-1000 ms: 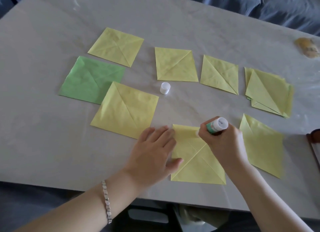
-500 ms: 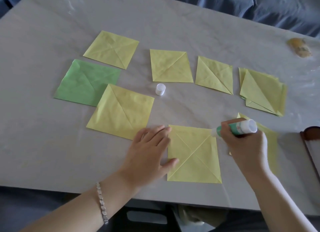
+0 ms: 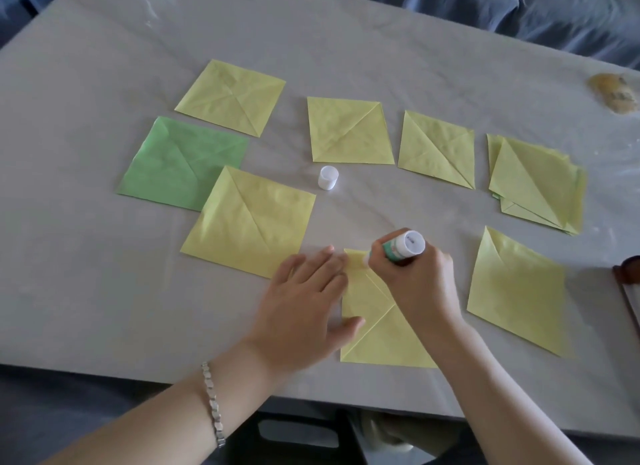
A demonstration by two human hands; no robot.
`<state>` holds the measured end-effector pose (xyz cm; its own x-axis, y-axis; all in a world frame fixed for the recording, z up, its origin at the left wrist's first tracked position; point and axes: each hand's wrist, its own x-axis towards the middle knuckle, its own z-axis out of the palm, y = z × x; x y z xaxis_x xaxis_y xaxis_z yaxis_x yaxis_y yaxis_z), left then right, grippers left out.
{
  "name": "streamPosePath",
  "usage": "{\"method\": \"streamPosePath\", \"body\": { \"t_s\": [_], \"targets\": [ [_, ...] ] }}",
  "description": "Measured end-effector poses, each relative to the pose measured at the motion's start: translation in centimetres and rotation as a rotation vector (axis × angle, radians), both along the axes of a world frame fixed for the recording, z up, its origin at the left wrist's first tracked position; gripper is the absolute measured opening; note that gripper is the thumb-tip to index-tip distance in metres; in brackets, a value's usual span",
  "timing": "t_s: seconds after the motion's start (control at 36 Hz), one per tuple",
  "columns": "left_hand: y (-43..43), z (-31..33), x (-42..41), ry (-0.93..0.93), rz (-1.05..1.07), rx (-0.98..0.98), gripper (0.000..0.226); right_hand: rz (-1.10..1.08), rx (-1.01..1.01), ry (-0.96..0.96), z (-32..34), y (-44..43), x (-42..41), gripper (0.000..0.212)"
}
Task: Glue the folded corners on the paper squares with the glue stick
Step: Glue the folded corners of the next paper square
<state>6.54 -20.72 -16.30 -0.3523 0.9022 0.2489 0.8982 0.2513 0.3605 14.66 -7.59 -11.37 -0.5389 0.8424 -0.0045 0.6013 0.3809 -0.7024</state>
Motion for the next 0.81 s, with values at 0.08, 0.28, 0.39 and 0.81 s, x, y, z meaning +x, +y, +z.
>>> {"method": "streamPosePath", "body": {
  "t_s": [0.08, 0.28, 0.39, 0.81],
  "targets": [
    [0.0, 0.0, 0.0, 0.004, -0.001, -0.001, 0.046, -0.026, -0.007, -0.029, 0.0, 1.0, 0.9, 0.020],
    [0.0, 0.1, 0.0, 0.000, 0.005, -0.006, 0.046, -0.075, -0.017, -0.013, 0.2, 2.9, 3.3, 0.017],
    [0.0, 0.1, 0.0, 0.000, 0.003, -0.003, 0.046, -0.101, -0.026, -0.001, 0.3, 3.7, 4.4, 0.014],
    [-0.3, -0.1, 0.0, -0.014, -0.014, 0.040, 0.034, -0.120, -0.009, 0.078, 1.9, 2.6, 5.5, 0.007]
  ]
}}
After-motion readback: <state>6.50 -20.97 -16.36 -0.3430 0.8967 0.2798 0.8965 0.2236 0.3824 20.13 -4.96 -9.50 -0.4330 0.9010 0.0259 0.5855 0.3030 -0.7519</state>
